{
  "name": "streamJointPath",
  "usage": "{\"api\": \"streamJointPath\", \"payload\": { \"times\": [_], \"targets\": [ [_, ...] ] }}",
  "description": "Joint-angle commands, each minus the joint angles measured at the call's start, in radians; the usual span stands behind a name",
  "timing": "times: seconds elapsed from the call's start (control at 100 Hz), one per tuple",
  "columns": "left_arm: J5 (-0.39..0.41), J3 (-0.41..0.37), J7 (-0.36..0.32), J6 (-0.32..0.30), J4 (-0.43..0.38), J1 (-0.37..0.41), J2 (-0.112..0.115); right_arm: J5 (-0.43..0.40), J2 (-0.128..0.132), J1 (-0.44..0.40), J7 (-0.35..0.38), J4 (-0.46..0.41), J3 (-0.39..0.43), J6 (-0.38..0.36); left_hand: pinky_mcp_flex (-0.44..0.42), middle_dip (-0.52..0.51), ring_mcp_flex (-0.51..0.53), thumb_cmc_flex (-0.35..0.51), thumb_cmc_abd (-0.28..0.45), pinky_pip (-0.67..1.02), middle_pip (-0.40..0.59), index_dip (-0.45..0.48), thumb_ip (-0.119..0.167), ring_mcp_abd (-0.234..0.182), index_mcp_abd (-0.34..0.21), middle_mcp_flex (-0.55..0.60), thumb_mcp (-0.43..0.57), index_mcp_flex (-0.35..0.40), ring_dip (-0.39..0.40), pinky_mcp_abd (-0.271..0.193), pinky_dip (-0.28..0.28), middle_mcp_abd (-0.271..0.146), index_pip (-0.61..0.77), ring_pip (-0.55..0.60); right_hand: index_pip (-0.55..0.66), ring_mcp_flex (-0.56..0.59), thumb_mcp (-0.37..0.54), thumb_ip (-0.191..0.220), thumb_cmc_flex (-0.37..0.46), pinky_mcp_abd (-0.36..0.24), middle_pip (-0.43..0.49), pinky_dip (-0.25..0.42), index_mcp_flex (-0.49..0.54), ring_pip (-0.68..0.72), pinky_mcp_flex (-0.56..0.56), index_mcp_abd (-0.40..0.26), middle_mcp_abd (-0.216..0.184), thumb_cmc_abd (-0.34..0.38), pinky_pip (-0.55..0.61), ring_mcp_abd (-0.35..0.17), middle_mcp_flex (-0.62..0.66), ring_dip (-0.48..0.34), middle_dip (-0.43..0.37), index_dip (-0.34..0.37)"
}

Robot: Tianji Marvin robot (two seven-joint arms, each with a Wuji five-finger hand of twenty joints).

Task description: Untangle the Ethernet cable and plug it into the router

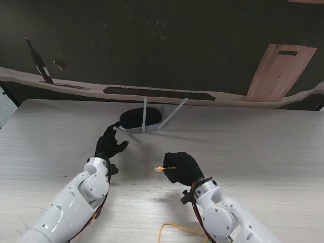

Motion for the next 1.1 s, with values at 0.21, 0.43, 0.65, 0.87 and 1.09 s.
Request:
{"api": "streamJointPath", "payload": {
  "times": [0.21, 0.43, 0.65, 0.87, 1.09],
  "targets": [
    [-0.128, 0.03, 0.0, -0.045, 0.088, -0.081, -0.065, -0.001, 0.0, -0.003, 0.02, -0.013, -0.006, 0.009, 0.098, 0.072, 0.176, 0.224, 0.149, 0.095, 0.107, 0.171, -0.019, 0.017, -0.097, 0.399, -0.097, 0.272, 0.013, -0.005, 0.045, -0.065, 0.307, 0.123, 0.076, -0.001, 0.028, 0.021, 0.052, -0.105, 0.083, -0.001, 0.004, 0.057, 0.01, -0.026, 0.157, 0.046, 0.146, -0.046, 0.044, 0.004, 0.016, 0.03],
    [-0.215, 0.015, 0.018, -0.06, 0.088, -0.081, -0.09, -0.005, 0.0, -0.014, 0.011, -0.019, 0.004, 0.006, 0.144, 0.235, 0.247, 0.524, 0.248, 0.131, 0.318, 0.127, -0.011, 0.057, -0.02, 0.738, -0.551, 0.452, 0.009, 0.044, 0.071, 0.087, 0.452, 0.178, 0.078, -0.001, 0.028, 0.022, 0.053, -0.105, 0.084, -0.001, 0.003, 0.057, 0.01, -0.025, 0.157, 0.047, 0.146, -0.046, 0.044, 0.004, 0.016, 0.029],
    [-0.185, -0.036, -0.005, 0.038, -0.084, 0.024, -0.058, -0.009, -0.002, -0.017, -0.004, -0.022, 0.013, -0.009, 0.199, 0.241, 0.303, 0.553, 0.258, 0.2, 0.487, 0.124, 0.001, 0.095, 0.037, 0.756, -0.587, 0.466, 0.092, 0.095, 0.112, 0.12, 0.465, 0.286, 0.08, -0.001, 0.027, 0.022, 0.053, -0.105, 0.085, -0.002, 0.001, 0.054, 0.01, -0.028, 0.156, 0.048, 0.146, -0.045, 0.042, 0.002, 0.017, 0.028],
    [-0.086, -0.096, -0.032, 0.174, -0.343, 0.218, -0.015, 0.001, -0.006, -0.018, -0.014, -0.015, 0.007, -0.014, 0.218, 0.216, 0.327, 0.551, 0.238, 0.19, 0.463, 0.108, 0.0, 0.102, 0.082, 0.772, -0.558, 0.492, 0.086, 0.119, 0.115, 0.135, 0.443, 0.25, 0.081, -0.001, 0.026, 0.022, 0.053, -0.105, 0.085, -0.002, 0.001, 0.055, 0.01, -0.025, 0.157, 0.048, 0.146, -0.044, 0.042, 0.001, 0.017, 0.027],
    [-0.018, -0.113, -0.038, 0.255, -0.535, 0.396, 0.006, 0.014, -0.009, -0.02, -0.019, -0.007, -0.001, -0.021, 0.208, 0.204, 0.313, 0.543, 0.229, 0.166, 0.438, 0.1, -0.004, 0.111, 0.092, 0.767, -0.536, 0.496, 0.075, 0.125, 0.107, 0.144, 0.423, 0.223, 0.082, -0.001, 0.026, 0.023, 0.055, -0.105, 0.084, -0.002, 0.001, 0.054, 0.01, -0.027, 0.158, 0.048, 0.146, -0.043, 0.042, 0.001, 0.016, 0.025]
  ]
}}
